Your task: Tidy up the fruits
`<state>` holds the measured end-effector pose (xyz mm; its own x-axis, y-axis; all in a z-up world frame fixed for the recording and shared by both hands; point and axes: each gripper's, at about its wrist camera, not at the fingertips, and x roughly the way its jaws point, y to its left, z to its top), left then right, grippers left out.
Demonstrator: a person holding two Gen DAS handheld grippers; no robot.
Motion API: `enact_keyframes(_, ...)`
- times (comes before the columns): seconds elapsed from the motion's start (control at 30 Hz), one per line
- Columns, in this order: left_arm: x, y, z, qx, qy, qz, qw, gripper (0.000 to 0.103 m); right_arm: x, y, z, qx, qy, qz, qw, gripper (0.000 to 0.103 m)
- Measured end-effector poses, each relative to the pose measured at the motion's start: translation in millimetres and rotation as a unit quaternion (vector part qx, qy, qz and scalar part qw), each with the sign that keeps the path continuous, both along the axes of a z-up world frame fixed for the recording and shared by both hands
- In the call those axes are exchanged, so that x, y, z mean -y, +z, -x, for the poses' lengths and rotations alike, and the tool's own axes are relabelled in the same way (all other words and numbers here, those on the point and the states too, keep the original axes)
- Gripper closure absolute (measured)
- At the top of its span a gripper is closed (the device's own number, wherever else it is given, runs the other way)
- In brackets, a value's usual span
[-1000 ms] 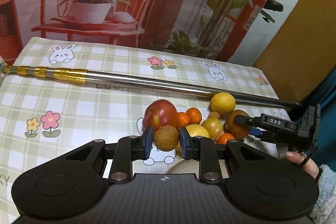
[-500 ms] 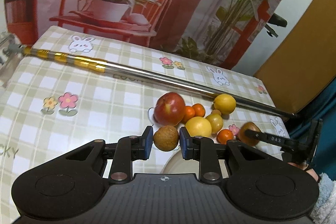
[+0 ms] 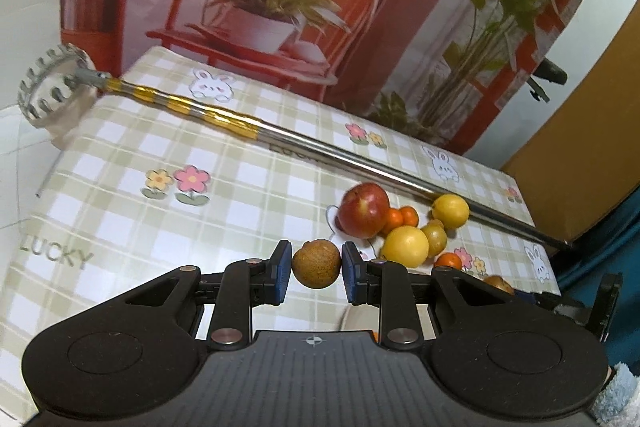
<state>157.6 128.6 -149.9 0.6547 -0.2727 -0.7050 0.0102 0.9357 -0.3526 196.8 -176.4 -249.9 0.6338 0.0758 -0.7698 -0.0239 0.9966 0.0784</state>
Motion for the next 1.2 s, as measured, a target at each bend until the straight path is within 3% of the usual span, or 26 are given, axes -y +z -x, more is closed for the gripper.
enact_keyframes(0.23,-14,10,12,0.007,0.017,0.0,0.9998,0.075,-4,1,9,-0.008,0.011,-0.006,1.0,0.044)
enact_keyframes(0.5,0,-18,3,-0.009,0.013,-0.014,0.9998,0.075,-10,-2,23,0.012,0.017,0.012,1.0,0.044)
enact_keyframes(0.73,35,-35,-10,-0.005,-0.043,-0.028,0.9987,0.075,-15,-3,28,0.025,0.015,0.025,0.999,0.044)
enact_keyframes(0.93,60,-46,-16,-0.001,-0.088,-0.016,0.996,0.075,-4,-1,30,0.025,0.0,-0.021,0.999,0.044)
enact_keyframes(1.2,88,-59,-12,0.005,-0.139,-0.039,0.9895,0.075,2,-5,25,0.018,-0.015,-0.048,0.999,0.044)
